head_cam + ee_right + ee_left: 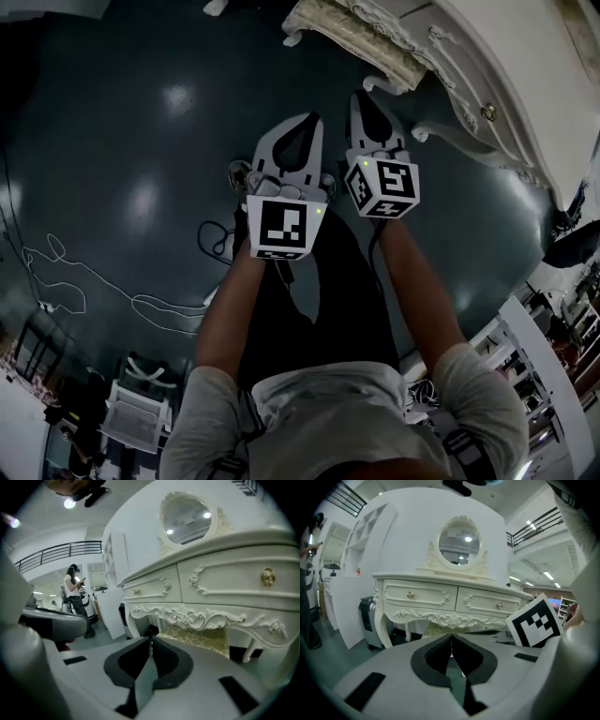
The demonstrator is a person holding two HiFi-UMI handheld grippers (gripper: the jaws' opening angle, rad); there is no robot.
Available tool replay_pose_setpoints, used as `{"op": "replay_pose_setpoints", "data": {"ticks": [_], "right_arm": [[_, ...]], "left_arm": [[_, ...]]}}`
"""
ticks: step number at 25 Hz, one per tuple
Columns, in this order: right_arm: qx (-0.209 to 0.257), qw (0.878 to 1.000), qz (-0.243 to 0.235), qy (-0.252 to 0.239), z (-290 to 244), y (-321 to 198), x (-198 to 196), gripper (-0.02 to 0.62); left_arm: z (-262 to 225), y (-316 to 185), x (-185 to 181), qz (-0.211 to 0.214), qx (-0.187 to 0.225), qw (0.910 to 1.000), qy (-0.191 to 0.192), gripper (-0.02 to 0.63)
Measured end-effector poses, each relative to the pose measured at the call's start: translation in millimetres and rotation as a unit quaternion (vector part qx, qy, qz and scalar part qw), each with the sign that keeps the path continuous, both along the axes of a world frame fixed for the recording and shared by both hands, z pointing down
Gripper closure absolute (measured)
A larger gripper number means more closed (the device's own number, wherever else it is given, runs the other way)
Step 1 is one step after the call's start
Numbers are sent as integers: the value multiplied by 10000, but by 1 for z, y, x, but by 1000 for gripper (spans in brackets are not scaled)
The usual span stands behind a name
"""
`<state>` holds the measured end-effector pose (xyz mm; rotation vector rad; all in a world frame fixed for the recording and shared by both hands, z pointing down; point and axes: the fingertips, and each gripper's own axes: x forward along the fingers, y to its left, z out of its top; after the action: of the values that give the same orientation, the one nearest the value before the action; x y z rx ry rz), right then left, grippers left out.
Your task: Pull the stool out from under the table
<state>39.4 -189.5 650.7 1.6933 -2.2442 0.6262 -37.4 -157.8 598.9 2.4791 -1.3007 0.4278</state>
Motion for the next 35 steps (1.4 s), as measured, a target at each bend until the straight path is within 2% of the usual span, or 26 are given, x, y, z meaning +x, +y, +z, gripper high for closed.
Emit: {"op": "replay_pose_setpoints", "data": {"ticks": [3,9,13,20,21,22,23,27,29,32,35], "right_arm": [[102,9996,248,-104,34,-17,-2,580],[168,9981,577,-159,96,-37,13,580],[113,9982,593,55,128,-43,20,580],[-190,9927,1043,575,154,-39,63,578],[-206,9913,1062,749,155,-39,71,552],[-218,9895,1051,973,156,-39,78,469],[-222,9871,1030,1206,157,-40,85,424],[-195,9716,1192,2035,157,-39,129,393],[-278,9637,1383,2268,159,-34,160,383],[-587,9620,1375,2283,172,-27,192,326],[-887,9633,1146,2261,197,-23,202,296]], "left_arm": [[36,-14,0,183,-52,9998,-87,600],[98,-50,9,233,68,9997,-23,600],[127,-59,18,388,201,9990,10,600],[157,-59,26,433,-110,9990,16,600],[156,-59,28,431,-125,9990,48,600],[156,-58,29,437,-122,9989,69,600],[155,-57,30,452,-117,9989,72,600],[155,-50,35,573,-183,9982,0,600],[157,-45,38,612,-247,9978,-25,600],[157,-41,41,608,-310,9977,-14,600],[157,-41,49,621,-306,9976,20,600]]}}
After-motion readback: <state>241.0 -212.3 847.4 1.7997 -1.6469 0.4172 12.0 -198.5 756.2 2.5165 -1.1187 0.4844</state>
